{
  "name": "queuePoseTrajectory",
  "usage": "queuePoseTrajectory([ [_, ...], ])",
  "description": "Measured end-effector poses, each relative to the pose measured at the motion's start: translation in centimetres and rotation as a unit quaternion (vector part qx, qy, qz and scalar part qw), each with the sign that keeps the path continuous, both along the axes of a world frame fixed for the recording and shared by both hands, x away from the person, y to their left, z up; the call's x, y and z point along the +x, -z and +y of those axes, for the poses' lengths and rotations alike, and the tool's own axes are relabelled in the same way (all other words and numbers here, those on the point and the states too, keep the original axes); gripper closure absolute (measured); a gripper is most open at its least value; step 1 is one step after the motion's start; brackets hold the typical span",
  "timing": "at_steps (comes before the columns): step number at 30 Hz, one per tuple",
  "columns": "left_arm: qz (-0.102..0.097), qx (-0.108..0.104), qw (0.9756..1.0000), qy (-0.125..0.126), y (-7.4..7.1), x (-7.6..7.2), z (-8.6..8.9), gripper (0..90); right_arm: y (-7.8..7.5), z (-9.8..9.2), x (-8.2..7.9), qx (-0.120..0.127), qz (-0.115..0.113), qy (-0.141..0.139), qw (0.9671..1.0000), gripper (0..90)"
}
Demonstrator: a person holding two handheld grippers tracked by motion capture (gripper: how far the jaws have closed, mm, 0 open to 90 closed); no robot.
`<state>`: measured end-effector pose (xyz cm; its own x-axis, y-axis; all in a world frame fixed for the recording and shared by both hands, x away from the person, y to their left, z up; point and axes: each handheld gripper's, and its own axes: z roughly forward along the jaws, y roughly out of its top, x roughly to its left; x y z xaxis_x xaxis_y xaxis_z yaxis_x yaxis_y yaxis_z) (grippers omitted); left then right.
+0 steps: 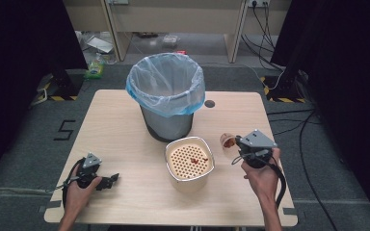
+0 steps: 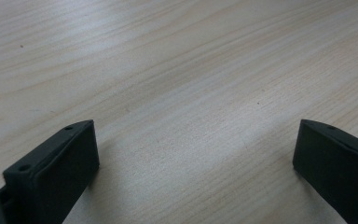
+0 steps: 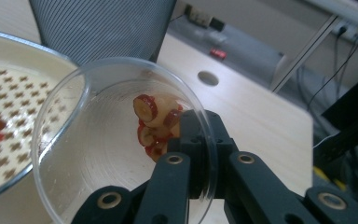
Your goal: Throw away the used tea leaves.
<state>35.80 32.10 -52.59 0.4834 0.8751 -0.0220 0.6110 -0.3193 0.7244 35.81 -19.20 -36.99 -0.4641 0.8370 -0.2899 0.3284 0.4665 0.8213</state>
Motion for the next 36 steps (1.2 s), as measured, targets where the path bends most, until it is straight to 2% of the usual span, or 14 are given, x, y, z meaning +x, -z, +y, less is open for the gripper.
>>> queuePoseTrajectory([
  [6, 0.0, -0.001, 1.0, 0.0, 0.0, 0.0, 0.0, 0.0, -0.6, 2.0, 0.6, -0.029, -0.06, -0.011, 0.9977, 88.9],
  [8, 0.0, -0.001, 1.0, 0.001, 0.0, 0.0, 0.0, 0.0, -0.6, 3.5, 0.6, -0.056, -0.092, -0.016, 0.9941, 89.0],
  [9, 0.0, -0.001, 1.0, 0.001, 0.0, 0.0, 0.0, 0.0, -0.6, 3.5, 0.6, -0.056, -0.092, -0.016, 0.9941, 89.0],
  [11, 0.0, -0.001, 1.0, 0.001, 0.0, 0.0, 0.0, 0.0, -0.6, 4.8, 0.7, -0.08, -0.122, -0.023, 0.989, 88.9],
  [19, 0.0, -0.001, 1.0, 0.001, 0.0, 0.0, 0.0, 0.0, -0.9, 6.6, 0.7, -0.085, -0.19, -0.032, 0.9776, 89.3],
  [20, 0.0, -0.001, 1.0, 0.001, 0.0, 0.0, 0.0, 0.0, -0.8, 7.2, 0.7, -0.086, -0.211, -0.038, 0.9729, 89.4],
  [22, 0.0, -0.001, 1.0, 0.001, 0.0, 0.0, 0.0, 0.0, -0.8, 7.5, 0.6, -0.088, -0.219, -0.038, 0.971, 89.5],
  [25, 0.0, -0.001, 1.0, 0.001, 0.0, 0.0, 0.0, 0.0, -1.2, 8.6, -0.3, -0.105, -0.265, -0.038, 0.9578, 89.7],
  [26, 0.0, -0.001, 1.0, 0.001, 0.0, 0.0, 0.0, 0.0, -1.2, 8.6, -0.3, -0.105, -0.265, -0.038, 0.9578, 89.7],
  [27, 0.0, -0.001, 1.0, 0.001, 0.0, 0.0, 0.0, 0.0, -1.4, 8.9, -0.6, -0.109, -0.275, -0.038, 0.9544, 89.7],
  [28, 0.0, -0.001, 1.0, 0.001, 0.0, 0.0, 0.0, 0.0, -1.5, 9.3, -1.0, -0.12, -0.295, -0.038, 0.9472, 89.9],
  [32, 0.0, -0.001, 1.0, 0.001, 0.0, 0.0, 0.0, 0.0, -0.7, 9.4, -0.6, -0.135, -0.297, -0.035, 0.9445, 90.0],
  [34, 0.0, -0.001, 1.0, 0.001, 0.0, 0.0, 0.0, 0.0, -0.7, 9.7, -0.9, -0.154, -0.318, -0.041, 0.9346, 90.0],
  [36, 0.0, -0.001, 1.0, 0.001, 0.0, 0.0, 0.0, 0.0, -0.7, 9.9, -0.9, -0.159, -0.322, -0.039, 0.9324, 90.0],
])
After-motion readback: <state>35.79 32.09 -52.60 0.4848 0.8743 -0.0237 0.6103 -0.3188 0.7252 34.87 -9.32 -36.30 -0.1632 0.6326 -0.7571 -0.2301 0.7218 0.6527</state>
